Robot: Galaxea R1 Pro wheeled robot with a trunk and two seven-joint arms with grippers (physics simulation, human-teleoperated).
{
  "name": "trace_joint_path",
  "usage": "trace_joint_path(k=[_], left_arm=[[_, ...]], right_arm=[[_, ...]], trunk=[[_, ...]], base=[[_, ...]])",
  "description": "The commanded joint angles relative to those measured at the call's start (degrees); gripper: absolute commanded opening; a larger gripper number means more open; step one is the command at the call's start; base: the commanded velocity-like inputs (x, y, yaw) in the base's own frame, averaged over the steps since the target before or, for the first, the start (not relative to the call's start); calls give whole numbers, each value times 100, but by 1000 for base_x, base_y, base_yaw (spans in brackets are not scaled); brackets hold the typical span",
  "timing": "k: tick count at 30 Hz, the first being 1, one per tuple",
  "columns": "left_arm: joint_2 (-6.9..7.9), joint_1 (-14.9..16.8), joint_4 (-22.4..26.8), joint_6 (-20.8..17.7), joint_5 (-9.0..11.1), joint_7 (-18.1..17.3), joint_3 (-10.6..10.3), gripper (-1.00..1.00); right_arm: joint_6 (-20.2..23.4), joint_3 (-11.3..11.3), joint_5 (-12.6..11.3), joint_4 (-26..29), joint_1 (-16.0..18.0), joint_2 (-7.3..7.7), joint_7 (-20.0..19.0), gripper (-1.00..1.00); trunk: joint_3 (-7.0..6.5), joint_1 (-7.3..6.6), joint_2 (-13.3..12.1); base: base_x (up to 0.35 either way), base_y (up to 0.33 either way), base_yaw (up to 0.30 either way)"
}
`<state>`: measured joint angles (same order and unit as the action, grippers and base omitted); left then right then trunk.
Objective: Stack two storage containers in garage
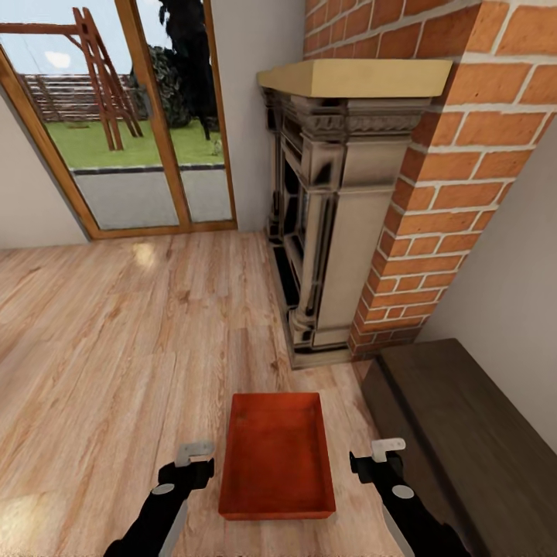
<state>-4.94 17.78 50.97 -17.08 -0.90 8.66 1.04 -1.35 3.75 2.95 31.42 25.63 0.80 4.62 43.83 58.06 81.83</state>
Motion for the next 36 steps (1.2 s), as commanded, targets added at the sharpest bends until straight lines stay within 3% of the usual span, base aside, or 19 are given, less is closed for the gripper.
trace_joint_path(k=[1, 7, 9, 13, 16, 36], left_arm=[[-6, 2, 9, -27, -8, 5, 10, 100], [-10, 0, -10, -12, -12, 4, 10, 100], [-13, 4, -19, -9, -14, 4, 10, 100], [-26, 4, -25, -7, -11, 1, 10, 100], [-29, 1, -26, -6, -10, 0, 10, 100], [-33, 3, -17, 114, 28, 4, 10, 100]], right_arm=[[-5, 42, 31, -3, 3, 4, 48, 100], [-6, 39, 10, -4, 3, 0, 35, 100], [-6, 35, -101, -4, 3, -1, -17, 100], [5, 41, -594, -4, 3, -1, -92, 100], [10, 52, -694, -4, 3, -1, -98, 100], [12, 99, -695, -4, 3, -1, -101, 100]], trunk=[[32, 22, 44], [195, 154, 285], [250, 198, 365], [359, 286, 525], [440, 352, 646], [984, 791, 1448]], base=[[0, 0, 0], [0, 0, 0], [0, 0, 0], [0, 0, 0], [0, 0, 0], [0, 0, 0]])
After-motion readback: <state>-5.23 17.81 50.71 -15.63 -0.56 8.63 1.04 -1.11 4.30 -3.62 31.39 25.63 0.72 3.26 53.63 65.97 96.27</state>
